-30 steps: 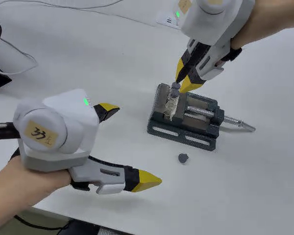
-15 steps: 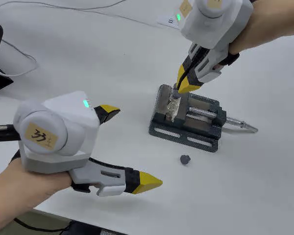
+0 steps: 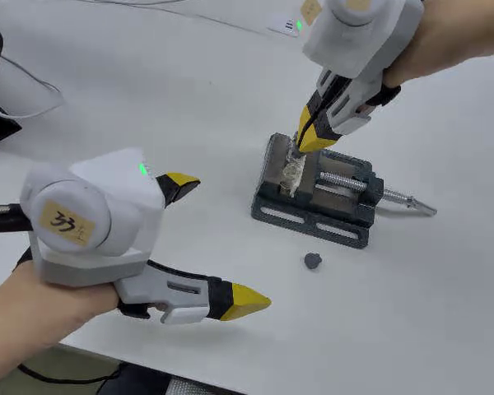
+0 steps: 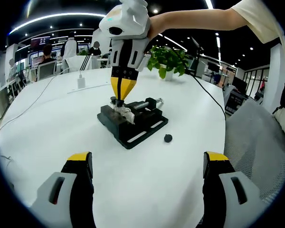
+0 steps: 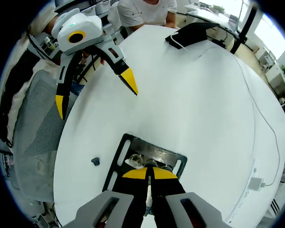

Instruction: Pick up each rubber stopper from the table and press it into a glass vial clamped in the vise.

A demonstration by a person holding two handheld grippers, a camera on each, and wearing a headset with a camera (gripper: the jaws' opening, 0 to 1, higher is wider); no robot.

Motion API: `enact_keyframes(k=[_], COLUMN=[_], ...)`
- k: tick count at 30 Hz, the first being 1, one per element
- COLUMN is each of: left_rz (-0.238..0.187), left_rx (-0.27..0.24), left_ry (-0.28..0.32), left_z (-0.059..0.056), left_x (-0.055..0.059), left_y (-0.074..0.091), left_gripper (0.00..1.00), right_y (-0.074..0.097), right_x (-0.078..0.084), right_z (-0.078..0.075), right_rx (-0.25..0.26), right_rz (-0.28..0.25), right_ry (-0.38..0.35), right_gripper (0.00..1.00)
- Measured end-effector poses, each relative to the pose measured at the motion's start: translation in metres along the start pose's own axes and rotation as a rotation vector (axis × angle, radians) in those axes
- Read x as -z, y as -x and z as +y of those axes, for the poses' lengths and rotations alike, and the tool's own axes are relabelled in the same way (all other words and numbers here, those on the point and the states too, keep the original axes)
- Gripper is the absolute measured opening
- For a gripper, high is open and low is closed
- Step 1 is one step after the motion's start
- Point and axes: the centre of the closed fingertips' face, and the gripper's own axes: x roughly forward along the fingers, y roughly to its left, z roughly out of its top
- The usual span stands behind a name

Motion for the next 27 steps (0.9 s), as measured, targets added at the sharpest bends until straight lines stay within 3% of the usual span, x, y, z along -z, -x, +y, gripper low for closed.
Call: enact_keyframes(k=[10,16,27], left_rz=[0.000,-0.001,-0.004], left_rx=[0.006,0.009,0.019], left_ry=[0.010,0.020,0.034], left_z=[-0.001,-0.001,-0.004], left_x=[0.003,0.003,0.003], left_y=[-0.003,-0.006,-0.011], left_gripper=[0.96,0.96,0.96], right_y=[-0.001,-0.001,-0.003], right_x=[0.000,-0.001,-0.002], right_z=[0.000,0.006,0.003], right_rx=[-0.014,0.003,-0.034], right_rz=[0.004,0.022,0.038], right_ry=[0.004,0.022,-0.060], right_gripper=[0.00,0.00,0.00])
